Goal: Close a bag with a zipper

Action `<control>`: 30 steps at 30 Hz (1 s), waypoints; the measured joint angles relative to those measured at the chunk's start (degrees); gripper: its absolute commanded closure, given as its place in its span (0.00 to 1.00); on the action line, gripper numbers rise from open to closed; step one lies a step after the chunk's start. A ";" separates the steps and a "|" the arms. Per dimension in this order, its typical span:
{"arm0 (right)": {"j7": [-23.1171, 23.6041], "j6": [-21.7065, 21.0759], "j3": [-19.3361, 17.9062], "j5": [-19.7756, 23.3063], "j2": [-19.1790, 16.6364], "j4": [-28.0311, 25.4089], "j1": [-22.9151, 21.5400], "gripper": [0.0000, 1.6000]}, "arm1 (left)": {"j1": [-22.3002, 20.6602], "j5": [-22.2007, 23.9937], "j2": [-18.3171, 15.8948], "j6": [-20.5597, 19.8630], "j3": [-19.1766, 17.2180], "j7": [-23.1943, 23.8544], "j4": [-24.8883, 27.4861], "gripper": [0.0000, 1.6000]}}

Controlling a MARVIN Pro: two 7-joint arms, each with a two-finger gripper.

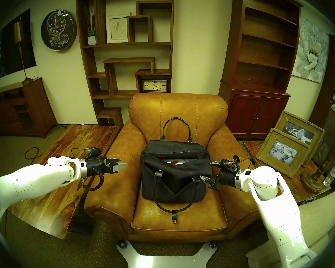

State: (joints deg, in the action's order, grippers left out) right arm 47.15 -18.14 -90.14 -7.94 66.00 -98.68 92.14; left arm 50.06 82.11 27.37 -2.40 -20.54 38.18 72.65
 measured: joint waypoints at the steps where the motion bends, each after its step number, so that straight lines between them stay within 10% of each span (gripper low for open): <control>1: 0.00 0.00 0.00 0.00 0.00 0.01 0.00 0.00 | -0.22 0.16 0.72 -0.36 -0.08 0.09 -0.91 0.00; 30: -0.05 0.01 -0.04 -0.03 0.10 0.18 0.03 0.00 | -4.63 5.46 20.57 -0.14 0.43 4.93 -25.78 0.00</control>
State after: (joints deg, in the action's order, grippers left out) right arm 47.10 -18.13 -90.18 -7.97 66.10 -98.51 92.17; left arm 45.43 87.57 47.94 -2.54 -20.12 43.11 46.87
